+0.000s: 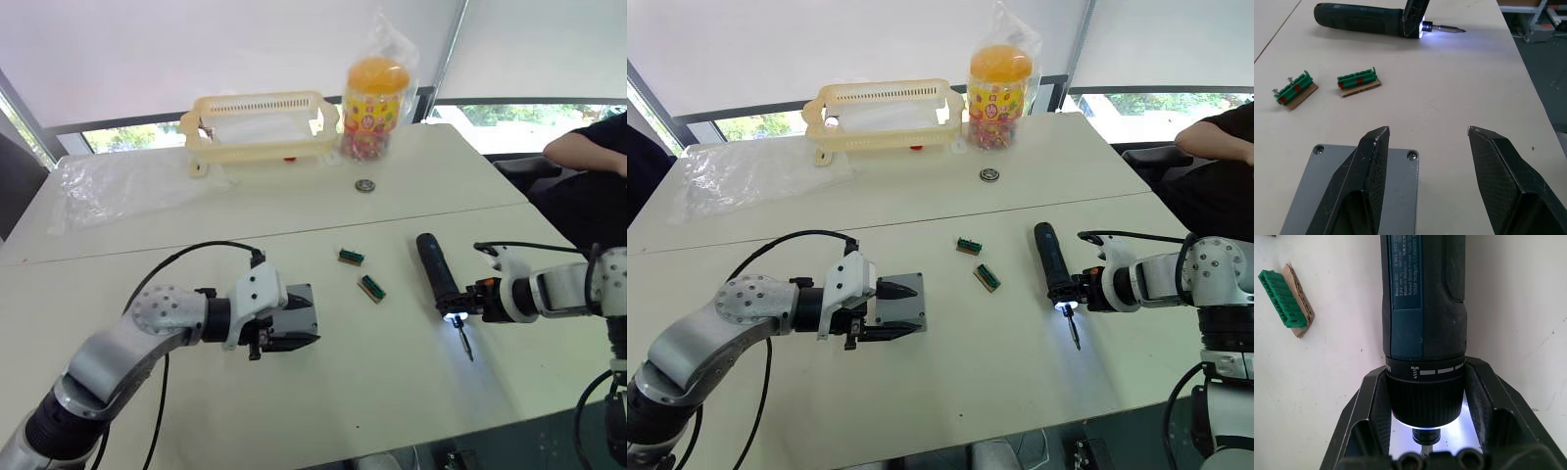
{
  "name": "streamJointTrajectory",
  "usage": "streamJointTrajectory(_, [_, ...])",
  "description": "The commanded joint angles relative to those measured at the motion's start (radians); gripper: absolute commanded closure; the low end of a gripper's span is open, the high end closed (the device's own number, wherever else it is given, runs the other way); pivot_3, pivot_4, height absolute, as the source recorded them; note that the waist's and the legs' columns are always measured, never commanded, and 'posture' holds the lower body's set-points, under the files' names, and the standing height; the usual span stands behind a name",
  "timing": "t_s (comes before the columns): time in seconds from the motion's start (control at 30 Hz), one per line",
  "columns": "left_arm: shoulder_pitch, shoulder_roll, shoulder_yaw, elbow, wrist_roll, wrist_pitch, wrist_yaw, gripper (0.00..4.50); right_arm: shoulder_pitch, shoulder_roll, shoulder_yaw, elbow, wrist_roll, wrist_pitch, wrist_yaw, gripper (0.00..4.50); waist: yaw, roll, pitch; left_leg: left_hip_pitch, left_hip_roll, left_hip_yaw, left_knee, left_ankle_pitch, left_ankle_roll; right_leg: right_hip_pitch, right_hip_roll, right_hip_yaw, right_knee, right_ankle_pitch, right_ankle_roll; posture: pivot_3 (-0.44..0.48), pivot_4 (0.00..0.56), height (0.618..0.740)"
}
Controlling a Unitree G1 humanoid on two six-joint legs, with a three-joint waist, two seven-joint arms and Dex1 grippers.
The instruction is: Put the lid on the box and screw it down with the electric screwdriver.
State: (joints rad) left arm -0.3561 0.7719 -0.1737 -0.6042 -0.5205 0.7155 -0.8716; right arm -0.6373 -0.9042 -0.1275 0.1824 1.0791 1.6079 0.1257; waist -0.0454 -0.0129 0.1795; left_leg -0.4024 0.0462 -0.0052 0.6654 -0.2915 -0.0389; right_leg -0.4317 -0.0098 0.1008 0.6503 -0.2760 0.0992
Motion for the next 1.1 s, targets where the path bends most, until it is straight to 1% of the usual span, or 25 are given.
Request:
streamJointTrajectory(0.03, [0.000,-0.004,0.017,0.001,0.009,-0.021,0.001,1.93,-0.003,0.010,-0.018,0.005,-0.031,0.007,0.000,2.80,0.001,0.000,0.000,0.002,0.000,0.000,0.000,0.000,0.000,0.002,0.000,0.000,0.000,0.000,0.000,0.000,0.150,0.740])
streamJointTrajectory(0.13, [0.000,-0.004,0.018,0.010,0.014,-0.025,-0.001,1.93,0.002,0.018,-0.016,-0.005,-0.033,0.007,0.001,2.80,0.001,0.000,0.000,0.006,0.000,0.000,0.000,0.000,0.000,0.006,0.000,0.000,0.000,0.000,0.000,0.000,0.150,0.740])
streamJointTrajectory(0.2, [-0.001,-0.005,0.018,0.015,0.016,-0.026,-0.001,1.93,0.001,0.025,-0.017,-0.008,-0.041,0.007,0.000,1.76,0.000,-0.001,0.000,0.007,0.000,0.000,0.000,0.000,0.000,0.006,0.000,0.000,0.000,0.000,0.000,0.000,0.150,0.740])
streamJointTrajectory(0.23, [-0.002,-0.006,0.018,0.017,0.017,-0.027,-0.001,1.93,0.001,0.027,-0.017,-0.010,-0.052,0.007,-0.001,1.41,0.000,-0.001,0.000,0.007,0.000,0.000,0.000,0.000,0.000,0.007,0.000,0.000,0.000,0.000,0.000,0.000,0.150,0.740])
streamJointTrajectory(0.3, [-0.003,-0.006,0.018,0.021,0.019,-0.029,0.000,1.93,0.001,0.028,-0.018,-0.017,-0.075,0.007,0.004,0.37,0.001,-0.002,-0.001,0.008,0.000,0.000,0.000,0.000,0.000,0.008,0.000,0.000,0.000,0.000,0.000,0.000,0.150,0.740])
streamJointTrajectory(0.33, [-0.003,-0.006,0.018,0.022,0.020,-0.030,-0.001,1.93,0.000,0.028,-0.019,-0.021,-0.085,0.007,0.008,0.05,0.001,-0.002,-0.001,0.008,0.000,0.000,0.000,0.000,0.000,0.008,0.000,0.000,0.000,0.000,0.000,0.000,0.150,0.740])
streamJointTrajectory(0.5, [-0.001,0.003,0.029,0.032,0.027,-0.035,-0.003,1.93,-0.019,0.004,-0.002,-0.093,-0.164,-0.024,0.058,0.05,0.004,-0.003,-0.001,0.009,-0.001,0.001,0.001,0.000,0.000,0.009,-0.001,0.000,-0.001,0.000,0.000,0.000,0.150,0.740])
streamJointTrajectory(0.63, [0.002,0.009,0.065,0.059,0.015,-0.034,-0.005,1.93,-0.065,-0.048,0.036,-0.167,-0.235,-0.099,0.138,0.05,0.002,-0.001,0.000,0.008,0.000,0.001,0.000,0.000,0.000,0.008,0.000,0.000,0.000,0.000,0.000,0.000,0.150,0.740])
streamJointTrajectory(0.73, [-0.023,-0.009,0.131,0.097,-0.040,-0.001,0.005,1.93,-0.114,-0.090,0.069,-0.181,-0.289,-0.176,0.222,0.05,-0.001,-0.001,0.000,0.009,0.000,0.001,-0.001,0.000,0.000,0.007,0.000,0.000,0.000,0.000,0.000,0.000,0.150,0.740])
streamJointTrajectory(0.87, [-0.072,-0.032,0.227,0.180,-0.092,0.034,0.039,1.93,-0.200,-0.127,0.131,-0.161,-0.404,-0.349,0.335,0.05,0.000,-0.001,0.000,0.009,0.000,0.000,-0.001,0.000,0.000,0.006,0.000,0.000,0.001,0.000,0.000,0.000,0.150,0.740])
streamJointTrajectory(0.97, [-0.077,-0.037,0.286,0.236,-0.098,0.042,0.072,1.93,-0.243,-0.083,0.116,-0.190,-0.418,-0.461,0.419,0.05,-0.002,0.000,0.000,0.009,0.000,0.001,-0.001,0.000,0.000,0.006,0.000,0.000,0.001,0.000,0.000,0.000,0.150,0.740])
streamJointTrajectory(1.0, [-0.064,-0.036,0.296,0.245,-0.089,0.039,0.082,1.93,-0.241,-0.057,0.100,-0.224,-0.394,-0.482,0.451,0.05,-0.001,-0.001,0.000,0.009,0.000,0.001,-0.001,0.000,0.000,0.006,0.000,0.000,0.001,0.000,0.000,0.000,0.150,0.740])
streamJointTrajectory(1.07, [-0.014,-0.030,0.309,0.255,-0.062,0.030,0.103,1.93,-0.200,-0.001,0.079,-0.326,-0.338,-0.520,0.510,0.05,-0.003,0.000,0.000,0.009,0.001,0.000,-0.002,0.000,0.000,0.006,0.000,0.000,0.001,0.000,0.000,0.000,0.150,0.740])
streamJointTrajectory(1.1, [0.024,-0.027,0.314,0.252,-0.053,0.029,0.111,1.93,-0.158,0.026,0.080,-0.395,-0.316,-0.547,0.542,0.05,-0.002,-0.001,0.000,0.009,0.001,0.001,-0.002,-0.001,0.001,0.006,0.000,0.000,0.001,0.000,0.000,0.000,0.150,0.740])
